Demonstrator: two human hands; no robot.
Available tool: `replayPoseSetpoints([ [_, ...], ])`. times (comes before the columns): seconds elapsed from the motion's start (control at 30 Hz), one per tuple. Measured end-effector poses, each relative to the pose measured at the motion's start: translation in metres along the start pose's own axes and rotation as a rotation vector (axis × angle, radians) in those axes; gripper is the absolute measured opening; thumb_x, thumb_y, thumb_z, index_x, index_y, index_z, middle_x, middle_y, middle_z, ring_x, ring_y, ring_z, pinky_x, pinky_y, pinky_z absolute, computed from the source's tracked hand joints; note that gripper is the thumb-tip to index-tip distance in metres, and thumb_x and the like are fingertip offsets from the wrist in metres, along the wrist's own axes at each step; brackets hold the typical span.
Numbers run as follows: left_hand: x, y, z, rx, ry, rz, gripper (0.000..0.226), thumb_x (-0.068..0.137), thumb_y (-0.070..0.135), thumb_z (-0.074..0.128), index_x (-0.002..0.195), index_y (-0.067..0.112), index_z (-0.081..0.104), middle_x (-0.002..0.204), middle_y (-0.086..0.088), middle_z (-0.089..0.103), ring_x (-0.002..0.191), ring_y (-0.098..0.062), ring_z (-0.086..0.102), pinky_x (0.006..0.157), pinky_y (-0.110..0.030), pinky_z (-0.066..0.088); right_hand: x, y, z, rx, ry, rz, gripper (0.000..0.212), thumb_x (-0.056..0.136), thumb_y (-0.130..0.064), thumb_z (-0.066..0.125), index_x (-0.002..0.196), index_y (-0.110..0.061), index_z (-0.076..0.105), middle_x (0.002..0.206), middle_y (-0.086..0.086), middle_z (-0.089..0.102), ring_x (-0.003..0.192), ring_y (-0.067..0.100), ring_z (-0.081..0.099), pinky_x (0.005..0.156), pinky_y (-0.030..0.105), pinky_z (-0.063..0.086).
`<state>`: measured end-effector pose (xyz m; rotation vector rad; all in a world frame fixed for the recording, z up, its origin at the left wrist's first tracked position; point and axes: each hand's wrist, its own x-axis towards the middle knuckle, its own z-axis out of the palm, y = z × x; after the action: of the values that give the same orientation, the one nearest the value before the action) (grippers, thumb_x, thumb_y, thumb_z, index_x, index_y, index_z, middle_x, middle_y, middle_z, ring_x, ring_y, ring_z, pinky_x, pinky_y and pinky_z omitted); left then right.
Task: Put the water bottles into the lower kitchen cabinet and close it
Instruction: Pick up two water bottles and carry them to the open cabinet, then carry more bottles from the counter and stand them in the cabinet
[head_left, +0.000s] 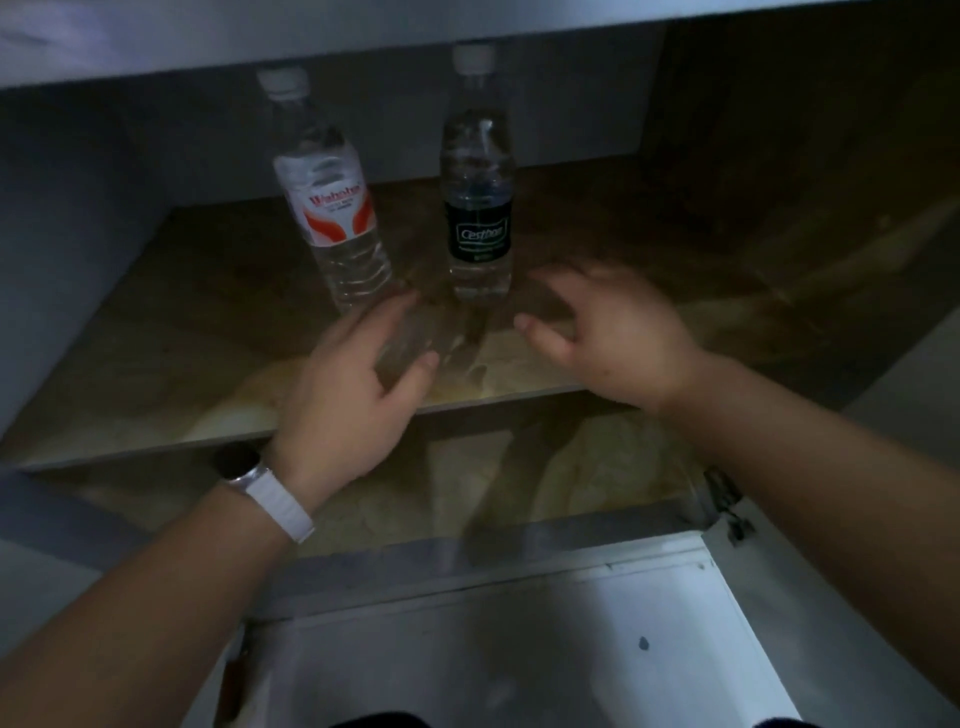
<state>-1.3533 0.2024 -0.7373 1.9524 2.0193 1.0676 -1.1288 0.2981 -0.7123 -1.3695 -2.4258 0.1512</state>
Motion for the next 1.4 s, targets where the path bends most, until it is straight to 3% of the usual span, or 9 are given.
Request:
replayPoseSetpoints([
  [0.13,-0.005,0.024,-0.005,0.249,-0.085,0.146,0.054,0.092,0.044,0.053,0.14,0.019,0.056,0.142,-0.007,0.056,0.128,-0.029,0.053,0.101,-0.044,0.046,-0.027,-0.002,-0.016,-0.071,-0.047,-0.104,0.062,0.09,-0.058,0.036,0.137,-0.021,0.053,0.136,0.004,0.057,0.121,0.029,0.052,0.09,0.045,0.049],
  [0.27,-0.026,0.054,-0.027,0.367,-0.213,0.185,0.052,0.092,0.04,0.055,0.138,0.016,0.058,0.141,-0.013,0.058,0.127,-0.036,0.053,0.103,-0.049,0.043,-0.064,-0.017,-0.052,-0.09,-0.042,-0.098,0.053,0.087,-0.049,0.044,0.125,-0.018,0.064,0.125,0.006,0.064,0.111,0.03,0.058,0.086,0.038,0.043],
  [0.43,-0.054,0.107,-0.076,0.433,-0.284,0.222,0.047,0.088,0.034,0.062,0.13,0.013,0.065,0.136,-0.013,0.061,0.126,-0.037,0.054,0.102,-0.049,0.045,-0.101,-0.041,-0.115,-0.049,-0.128,-0.048,0.054,0.081,-0.045,0.049,0.12,-0.013,0.067,0.121,0.01,0.065,0.106,0.034,0.06,0.083,0.041,0.047],
  [0.63,-0.064,0.188,-0.153,0.447,-0.381,0.196,0.047,0.089,0.039,0.049,0.124,0.013,0.068,0.138,-0.013,0.061,0.128,-0.037,0.054,0.098,-0.044,0.036,-0.13,-0.068,-0.217,-0.033,-0.257,0.039,0.049,0.08,-0.044,0.052,0.116,-0.014,0.068,0.115,0.01,0.066,0.1,0.035,0.061,0.085,0.044,0.051],
  [0.8,-0.05,0.252,-0.223,0.471,-0.458,0.179,0.048,0.093,0.042,0.045,0.125,0.015,0.069,0.138,-0.011,0.062,0.129,-0.035,0.055,0.098,-0.049,0.047,-0.137,-0.082,-0.316,-0.091,-0.342,0.059,0.052,0.082,-0.047,0.047,0.12,-0.017,0.066,0.117,0.006,0.066,0.109,0.032,0.06,0.092,0.041,0.048],
  [1.2,0.04,0.396,-0.312,0.376,-0.394,0.491,0.048,0.093,0.044,0.048,0.13,0.019,0.065,0.137,-0.007,0.062,0.131,-0.03,0.054,0.105,-0.051,0.043,-0.153,-0.112,-0.507,-0.216,-0.22,0.162,0.052,0.09,-0.052,0.037,0.124,-0.023,0.063,0.122,0.002,0.064,0.114,0.03,0.06,0.095,0.046,0.049],
  [1.4,0.072,0.443,-0.326,0.258,-0.366,0.711,0.05,0.094,0.045,0.047,0.132,0.019,0.064,0.137,-0.008,0.062,0.131,-0.029,0.055,0.105,-0.051,0.044,-0.178,-0.135,-0.567,-0.316,-0.106,0.363,0.052,0.09,-0.053,0.036,0.126,-0.024,0.06,0.124,0.002,0.063,0.113,0.029,0.06,0.096,0.044,0.048],
])
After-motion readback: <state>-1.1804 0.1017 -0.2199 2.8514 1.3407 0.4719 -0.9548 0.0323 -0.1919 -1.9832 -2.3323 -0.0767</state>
